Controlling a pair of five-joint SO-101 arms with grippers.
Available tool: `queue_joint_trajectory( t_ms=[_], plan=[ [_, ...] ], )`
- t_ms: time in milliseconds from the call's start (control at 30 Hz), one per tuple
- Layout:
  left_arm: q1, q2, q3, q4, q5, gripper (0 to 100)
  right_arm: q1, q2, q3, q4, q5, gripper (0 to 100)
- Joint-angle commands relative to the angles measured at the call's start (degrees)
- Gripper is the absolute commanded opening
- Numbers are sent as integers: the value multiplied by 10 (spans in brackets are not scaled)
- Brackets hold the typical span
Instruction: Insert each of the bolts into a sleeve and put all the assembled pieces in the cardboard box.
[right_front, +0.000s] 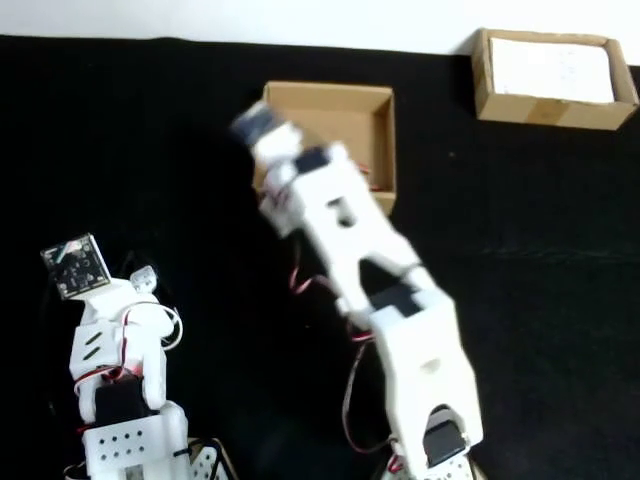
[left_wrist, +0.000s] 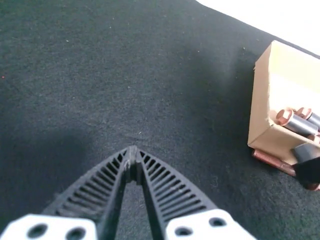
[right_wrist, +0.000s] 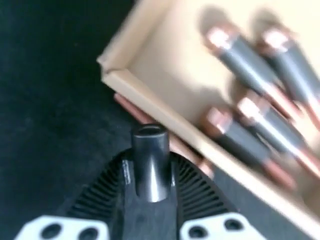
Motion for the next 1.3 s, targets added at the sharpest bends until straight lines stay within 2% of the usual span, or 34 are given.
queue_joint_trajectory(
  t_ms=[0, 167, 333, 500, 633, 833, 933, 1033, 1133, 1267],
  plan=[
    [8, 3, 14, -9, 3, 10, 36, -101, -96, 119, -51, 8],
    [15, 3, 14, -7, 3, 10, 40, -191, -125, 266, -64, 8],
    [15, 2, 14, 26, 3, 10, 58, -381, -32, 263, -64, 8],
    [12, 0, 14, 80, 0, 10, 64, -577, 149, 263, -64, 8],
    [15, -4, 13, 142, 2, 10, 97, -736, 291, 253, -74, 8],
    [24, 2, -67, 270, -9, 13, 221, -949, 491, 189, -159, 8],
    [41, 3, -119, 304, -74, 13, 288, -1055, 595, 144, -162, 8],
    [70, 23, -198, 348, -106, 13, 346, -1166, 704, 80, -161, 8],
    [117, 112, -301, 397, -107, 13, 414, -1280, 802, 18, -160, 8],
    [165, 312, -460, 454, -107, 13, 520, -1401, 899, -28, -158, 8]
  ],
)
